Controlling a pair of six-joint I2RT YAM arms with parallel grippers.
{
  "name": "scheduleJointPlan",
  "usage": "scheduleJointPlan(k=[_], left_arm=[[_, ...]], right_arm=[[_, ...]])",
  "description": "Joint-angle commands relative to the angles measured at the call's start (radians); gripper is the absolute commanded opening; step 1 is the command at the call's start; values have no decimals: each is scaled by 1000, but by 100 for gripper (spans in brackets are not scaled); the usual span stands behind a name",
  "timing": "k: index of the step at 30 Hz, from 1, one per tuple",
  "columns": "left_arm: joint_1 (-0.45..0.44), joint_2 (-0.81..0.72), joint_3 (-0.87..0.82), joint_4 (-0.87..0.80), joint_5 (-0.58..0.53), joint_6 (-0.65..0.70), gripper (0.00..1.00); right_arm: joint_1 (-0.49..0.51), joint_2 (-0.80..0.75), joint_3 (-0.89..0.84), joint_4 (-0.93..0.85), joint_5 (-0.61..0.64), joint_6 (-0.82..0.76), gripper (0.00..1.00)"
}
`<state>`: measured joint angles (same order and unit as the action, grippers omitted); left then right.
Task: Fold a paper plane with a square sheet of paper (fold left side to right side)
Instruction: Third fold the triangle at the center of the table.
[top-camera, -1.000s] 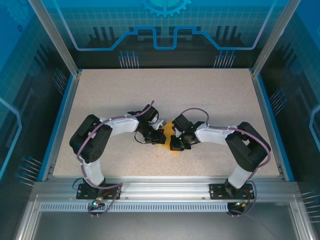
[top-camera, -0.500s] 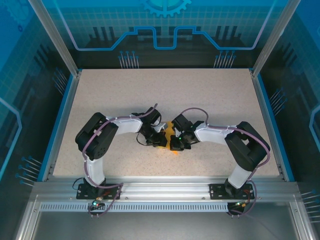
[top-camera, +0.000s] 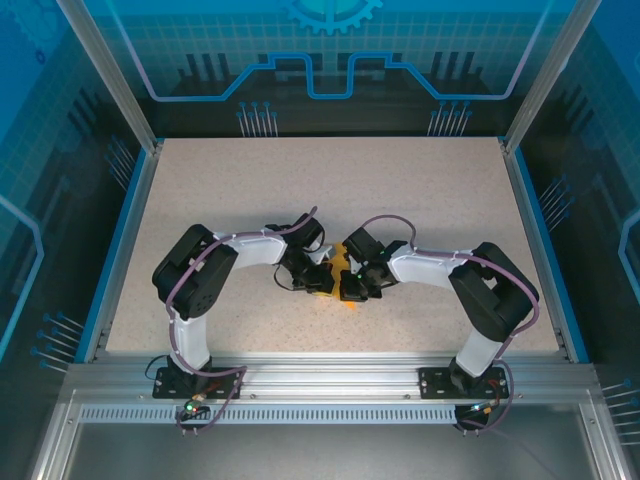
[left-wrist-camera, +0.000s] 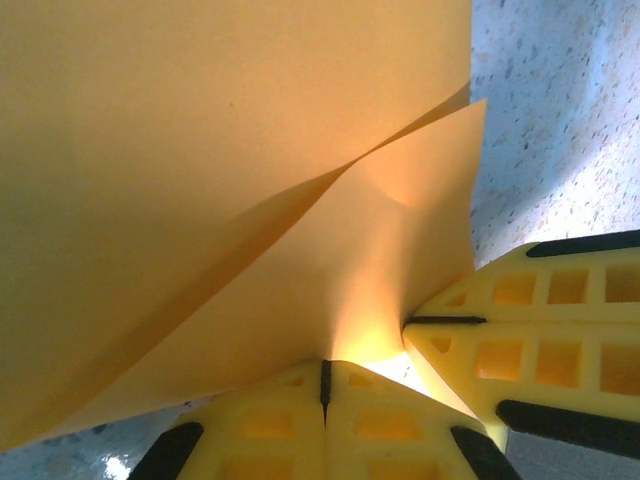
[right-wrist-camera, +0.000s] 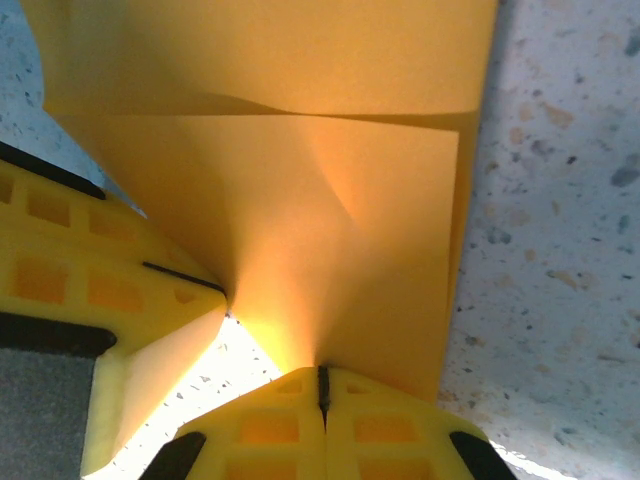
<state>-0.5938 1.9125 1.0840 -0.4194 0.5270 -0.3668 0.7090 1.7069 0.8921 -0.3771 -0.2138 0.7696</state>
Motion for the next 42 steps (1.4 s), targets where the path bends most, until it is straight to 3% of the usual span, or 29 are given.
scheduleJointPlan(k=[1,14,21,29,35,42], left_arm=[[30,7,1,-72,-125,37,6],[158,-30,-35,-94,-160,77,6],[180,-39,-30,-92,-159,78,6],[189,-153,-48,-78,-123,53,20],[196,-274,-83,-55,-146,18,37],[197,-357,-163,24,-162,-98,55]], right_arm=[[14,39,-30,-126,53,-6,0],[13,31,-48,-117,46,-1,0],[14,20,-60,-57,14,-5,0],[14,-83,-62,126,-26,-40,0],[12,-172,-50,173,12,-100,23],[-18,-239,-54,288,12,-172,41]])
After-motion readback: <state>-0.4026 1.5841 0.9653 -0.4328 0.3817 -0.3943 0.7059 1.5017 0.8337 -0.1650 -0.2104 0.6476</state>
